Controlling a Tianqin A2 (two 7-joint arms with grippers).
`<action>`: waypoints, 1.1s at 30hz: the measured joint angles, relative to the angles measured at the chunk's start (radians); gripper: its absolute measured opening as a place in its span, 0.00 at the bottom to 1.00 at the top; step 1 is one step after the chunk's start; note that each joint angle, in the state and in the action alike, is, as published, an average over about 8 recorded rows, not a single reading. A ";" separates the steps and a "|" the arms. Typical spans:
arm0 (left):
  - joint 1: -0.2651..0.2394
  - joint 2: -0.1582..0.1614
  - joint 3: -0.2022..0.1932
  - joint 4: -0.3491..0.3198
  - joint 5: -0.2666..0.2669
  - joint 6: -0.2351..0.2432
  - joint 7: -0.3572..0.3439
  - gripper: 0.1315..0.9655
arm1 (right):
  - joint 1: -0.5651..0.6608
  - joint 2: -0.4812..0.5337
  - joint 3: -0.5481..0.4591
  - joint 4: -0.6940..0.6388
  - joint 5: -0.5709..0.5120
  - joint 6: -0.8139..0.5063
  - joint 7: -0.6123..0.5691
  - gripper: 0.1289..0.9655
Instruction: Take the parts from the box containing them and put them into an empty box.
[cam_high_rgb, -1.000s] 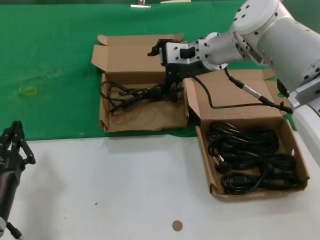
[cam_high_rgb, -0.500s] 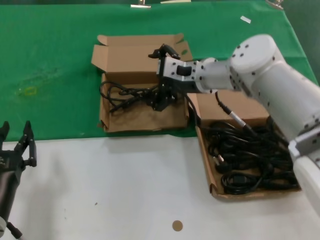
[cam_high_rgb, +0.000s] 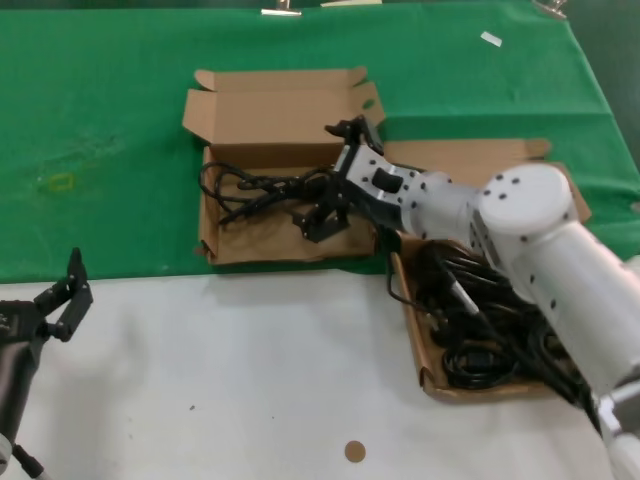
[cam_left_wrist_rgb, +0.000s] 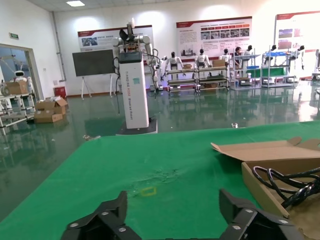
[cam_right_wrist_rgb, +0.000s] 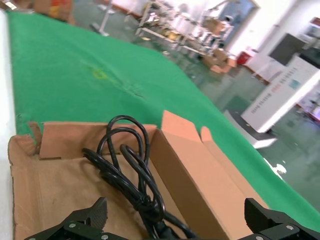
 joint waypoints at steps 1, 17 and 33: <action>0.000 0.000 0.000 0.000 0.000 0.000 0.000 0.51 | -0.020 0.004 0.007 0.021 0.006 0.011 0.008 0.99; 0.000 0.000 0.000 0.000 0.000 0.000 0.000 0.82 | -0.335 0.064 0.114 0.356 0.109 0.177 0.140 1.00; 0.000 0.000 0.000 0.000 0.000 0.000 0.000 1.00 | -0.649 0.123 0.222 0.690 0.211 0.344 0.272 1.00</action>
